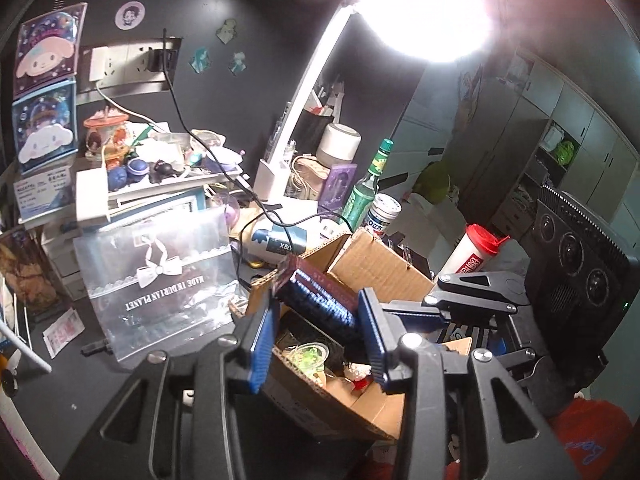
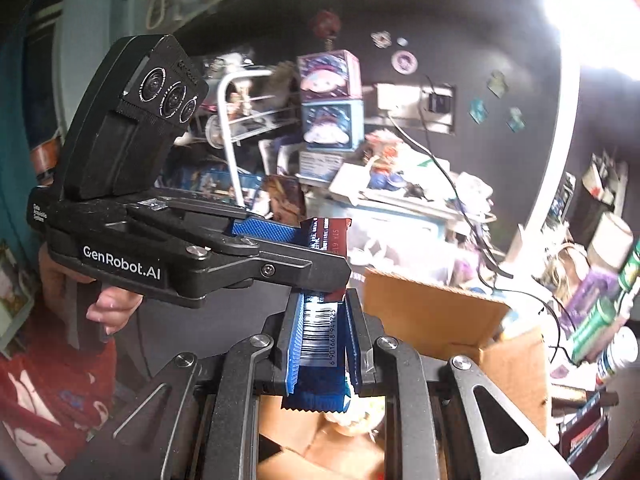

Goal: Organize objects
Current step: 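Lower the chocolate bar into the box and open both tools, then reach the right tool to the white ghost plush and close on it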

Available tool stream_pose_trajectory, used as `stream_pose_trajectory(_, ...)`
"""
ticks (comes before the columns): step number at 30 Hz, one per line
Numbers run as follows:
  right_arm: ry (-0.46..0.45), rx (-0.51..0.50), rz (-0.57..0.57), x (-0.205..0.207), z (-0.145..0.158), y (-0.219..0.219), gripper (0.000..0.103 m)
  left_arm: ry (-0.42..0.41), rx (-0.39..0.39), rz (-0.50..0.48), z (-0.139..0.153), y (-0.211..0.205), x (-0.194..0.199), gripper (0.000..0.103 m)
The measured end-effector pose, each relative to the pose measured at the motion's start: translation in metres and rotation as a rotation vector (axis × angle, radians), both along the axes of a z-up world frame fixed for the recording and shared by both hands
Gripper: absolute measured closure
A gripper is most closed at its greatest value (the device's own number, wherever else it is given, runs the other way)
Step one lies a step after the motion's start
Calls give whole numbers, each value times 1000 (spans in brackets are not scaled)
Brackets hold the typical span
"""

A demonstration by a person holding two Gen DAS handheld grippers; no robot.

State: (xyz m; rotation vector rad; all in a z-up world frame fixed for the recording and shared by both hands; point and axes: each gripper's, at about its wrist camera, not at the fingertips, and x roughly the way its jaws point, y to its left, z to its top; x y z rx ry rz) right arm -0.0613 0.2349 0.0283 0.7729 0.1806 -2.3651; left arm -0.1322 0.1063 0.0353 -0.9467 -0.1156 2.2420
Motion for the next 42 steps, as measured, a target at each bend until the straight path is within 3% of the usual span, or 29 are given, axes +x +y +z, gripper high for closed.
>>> stream_pose_trajectory(8, -72, 18, -33, -13, -17, 23, 86, -37, -71, -25, -17, 32, -17, 66)
stream_pose_trajectory(10, -83, 25, -29, -14, -20, 23, 84, -34, -81, -25, -18, 33, -18, 57)
stream_pose_trajectory(12, -91, 29, -28, -14, -21, 23, 76, -19, -70, -16, -16, 31, -16, 26)
stream_pose_trajectory(14, -86, 37, -31, -13, -21, 23, 76, 7, -56, 0, -12, 25, -13, 19)
stream_pose_trajectory(28, -38, 57, -34, 0, -7, 1, 75, 62, -56, 119, 0, -41, 20, 19)
stream_pose_trajectory(36, -1, 66, 75, 22, -3, -68, 75, 96, -83, 248, -3, -108, 54, 16)
stream_pose_trajectory(42, -84, 61, 175, 32, -36, -127, 75, 91, -118, 366, -28, -158, 74, 14)
